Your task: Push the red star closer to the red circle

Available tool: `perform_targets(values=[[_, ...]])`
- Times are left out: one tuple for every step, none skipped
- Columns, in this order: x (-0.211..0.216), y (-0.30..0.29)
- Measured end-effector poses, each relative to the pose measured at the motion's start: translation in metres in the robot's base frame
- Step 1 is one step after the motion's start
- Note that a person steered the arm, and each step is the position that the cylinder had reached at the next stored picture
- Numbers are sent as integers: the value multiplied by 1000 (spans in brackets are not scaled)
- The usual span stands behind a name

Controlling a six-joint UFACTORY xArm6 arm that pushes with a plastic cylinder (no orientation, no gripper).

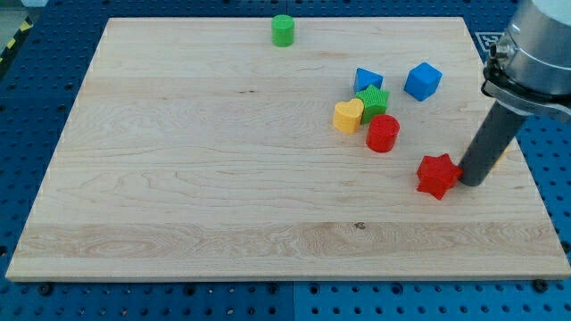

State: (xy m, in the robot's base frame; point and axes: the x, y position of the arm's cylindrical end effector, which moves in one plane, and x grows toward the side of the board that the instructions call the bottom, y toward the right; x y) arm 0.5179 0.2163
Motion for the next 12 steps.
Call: perform_targets(values=[[25,-4],[37,-18],[36,-40],[17,-58],[-5,-77],[27,-77],[95,-36],[86,19],[57,19],[54,7],[48,-11],[26,-22]])
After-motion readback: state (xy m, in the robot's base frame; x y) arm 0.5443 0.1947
